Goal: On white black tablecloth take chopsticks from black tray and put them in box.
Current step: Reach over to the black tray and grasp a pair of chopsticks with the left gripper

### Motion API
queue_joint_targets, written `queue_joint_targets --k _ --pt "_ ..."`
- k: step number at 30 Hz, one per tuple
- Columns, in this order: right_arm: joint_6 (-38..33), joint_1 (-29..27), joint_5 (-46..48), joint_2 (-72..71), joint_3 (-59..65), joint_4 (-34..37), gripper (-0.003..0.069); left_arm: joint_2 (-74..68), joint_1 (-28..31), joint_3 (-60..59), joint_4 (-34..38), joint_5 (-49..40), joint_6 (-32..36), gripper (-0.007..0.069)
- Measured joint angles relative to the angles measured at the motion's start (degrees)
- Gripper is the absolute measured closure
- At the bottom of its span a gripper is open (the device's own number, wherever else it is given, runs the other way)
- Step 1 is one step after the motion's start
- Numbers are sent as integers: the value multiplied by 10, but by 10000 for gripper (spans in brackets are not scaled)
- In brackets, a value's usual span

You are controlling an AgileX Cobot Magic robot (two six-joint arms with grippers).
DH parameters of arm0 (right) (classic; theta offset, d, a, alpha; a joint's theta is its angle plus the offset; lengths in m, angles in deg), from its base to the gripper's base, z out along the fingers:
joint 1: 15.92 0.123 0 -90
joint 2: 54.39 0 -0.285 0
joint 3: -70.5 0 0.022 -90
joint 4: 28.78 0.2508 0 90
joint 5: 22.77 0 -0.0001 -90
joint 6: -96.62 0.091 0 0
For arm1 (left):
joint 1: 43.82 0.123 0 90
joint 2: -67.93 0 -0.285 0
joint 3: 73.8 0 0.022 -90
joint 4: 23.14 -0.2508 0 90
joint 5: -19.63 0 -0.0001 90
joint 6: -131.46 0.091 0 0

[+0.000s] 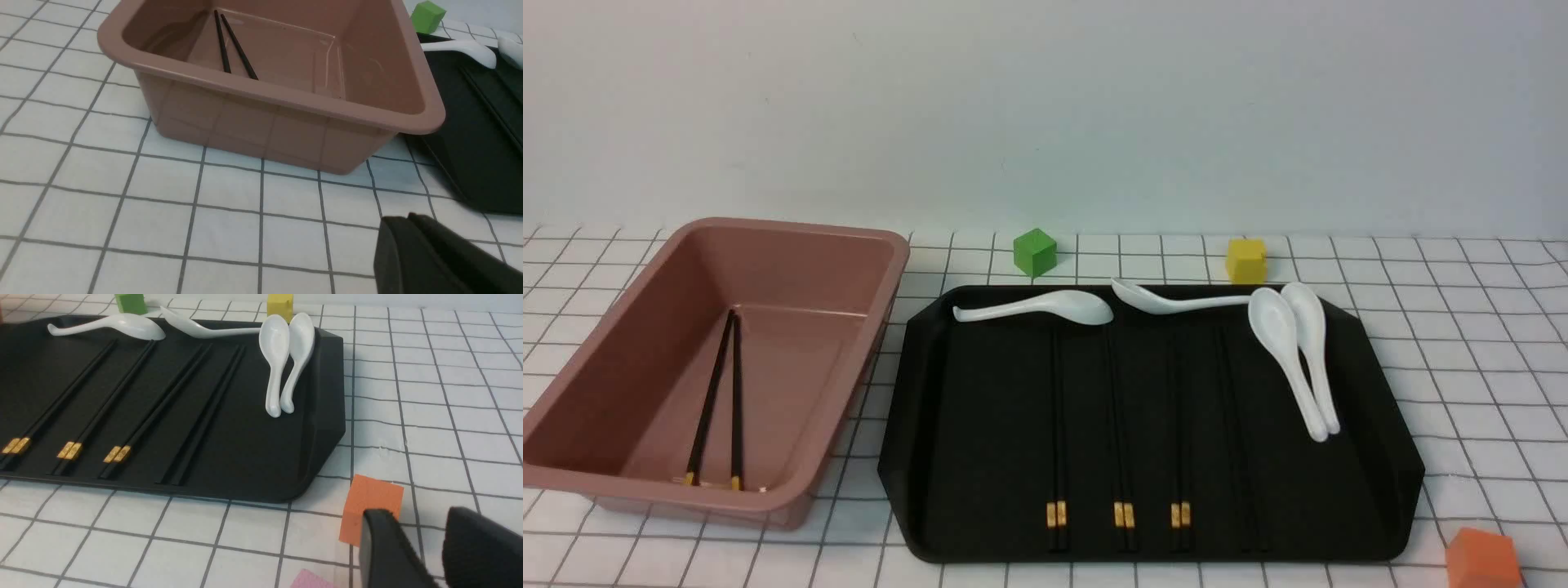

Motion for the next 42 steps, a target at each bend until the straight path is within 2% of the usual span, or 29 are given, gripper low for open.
queue_joint_targets --k 23,26,29,31,33,37,42 --pt "0 0 0 0 0 0 419 0 0 0 0 0 0 585" --pt "0 0 0 0 0 0 419 0 0 0 26 0 -13 585" --pt "0 0 0 0 0 0 419 0 0 0 168 0 -92 583" --pt "0 0 0 0 0 0 419 0 0 0 296 3 -158 579" --pt "0 0 0 0 0 0 419 0 0 0 381 9 -190 575" --pt "0 0 0 0 0 0 419 0 0 0 494 27 -213 573" --pt "0 0 0 0 0 0 419 0 0 2 540 50 -203 569"
